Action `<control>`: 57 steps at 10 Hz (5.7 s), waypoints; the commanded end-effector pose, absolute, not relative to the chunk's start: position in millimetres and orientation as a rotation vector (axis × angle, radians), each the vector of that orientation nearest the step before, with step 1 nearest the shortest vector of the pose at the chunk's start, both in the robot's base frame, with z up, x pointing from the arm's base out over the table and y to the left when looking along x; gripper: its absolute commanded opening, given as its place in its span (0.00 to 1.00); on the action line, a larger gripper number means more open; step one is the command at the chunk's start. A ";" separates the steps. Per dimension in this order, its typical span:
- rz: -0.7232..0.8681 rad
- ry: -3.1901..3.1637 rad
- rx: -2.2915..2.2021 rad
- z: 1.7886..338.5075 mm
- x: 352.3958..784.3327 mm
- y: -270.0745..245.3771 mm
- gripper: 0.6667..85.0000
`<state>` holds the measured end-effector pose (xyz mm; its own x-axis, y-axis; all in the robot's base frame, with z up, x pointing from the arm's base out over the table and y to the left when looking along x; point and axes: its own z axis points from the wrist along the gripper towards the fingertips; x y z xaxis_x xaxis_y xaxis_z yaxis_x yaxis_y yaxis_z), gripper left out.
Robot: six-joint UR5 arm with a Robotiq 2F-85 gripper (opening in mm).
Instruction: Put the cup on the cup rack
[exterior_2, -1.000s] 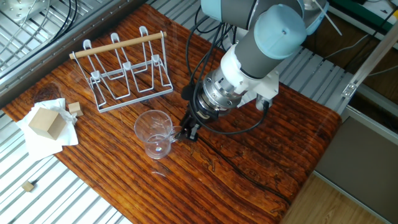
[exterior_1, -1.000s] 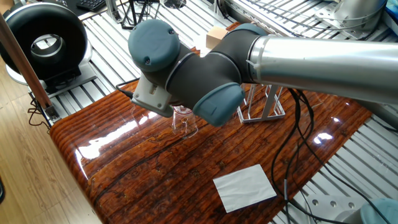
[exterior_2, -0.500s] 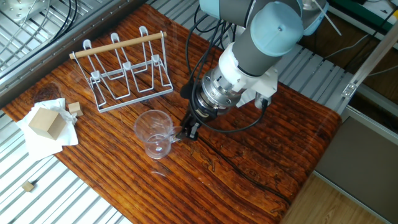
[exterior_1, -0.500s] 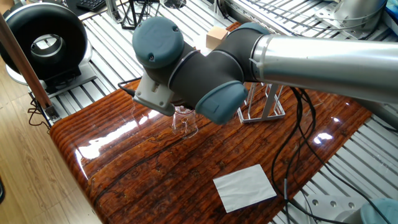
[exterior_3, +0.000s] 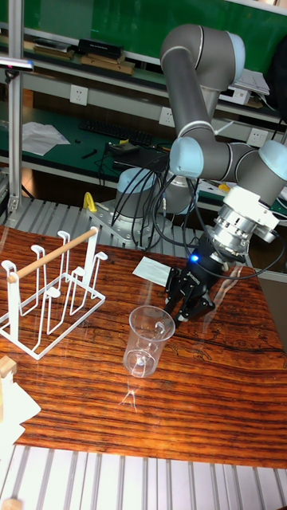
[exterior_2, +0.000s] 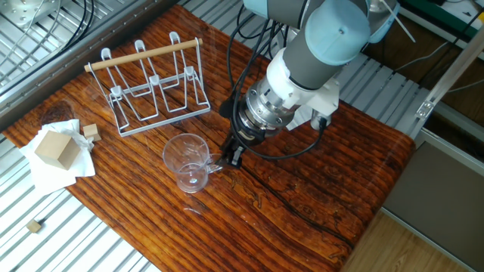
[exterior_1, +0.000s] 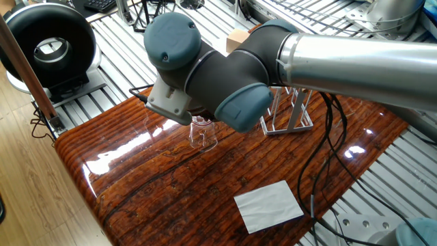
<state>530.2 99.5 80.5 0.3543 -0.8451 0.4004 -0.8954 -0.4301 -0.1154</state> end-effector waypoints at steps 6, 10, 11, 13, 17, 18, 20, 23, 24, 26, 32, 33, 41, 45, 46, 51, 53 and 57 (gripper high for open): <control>0.640 -1.603 2.501 78.2 537.3 98.7 0.45; 0.640 -1.596 2.514 75.4 538.3 97.2 0.45; 0.642 -1.596 2.514 74.4 538.9 96.6 0.45; 0.645 -1.597 2.516 73.7 539.6 96.3 0.45; 0.658 -1.605 2.516 72.1 542.3 96.0 0.41; 0.657 -1.608 2.516 71.4 542.4 96.2 0.41; 0.685 -1.626 2.507 73.2 546.5 95.2 0.31; 0.751 -1.665 2.485 77.7 555.5 92.1 0.01; 0.749 -1.694 2.480 77.3 555.8 93.8 0.01; 0.804 -1.745 2.491 81.7 567.7 99.6 0.01; 1.106 -1.836 2.564 129.6 631.3 107.7 0.01; 1.185 -1.862 2.580 144.7 647.5 109.9 0.01; 1.568 -2.001 2.541 219.0 709.4 117.6 0.01; 1.784 -1.984 2.517 252.4 724.3 117.4 0.01; 1.824 -1.981 2.518 258.7 726.7 119.0 0.01; 1.860 -2.016 2.442 263.2 725.9 108.1 0.01; 1.563 -2.289 2.348 223.8 704.5 102.3 0.01; 1.159 -2.592 2.168 177.1 669.5 104.9 0.01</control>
<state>685.1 106.8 193.8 -0.1180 -0.9792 0.1649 -0.6592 -0.0470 -0.7505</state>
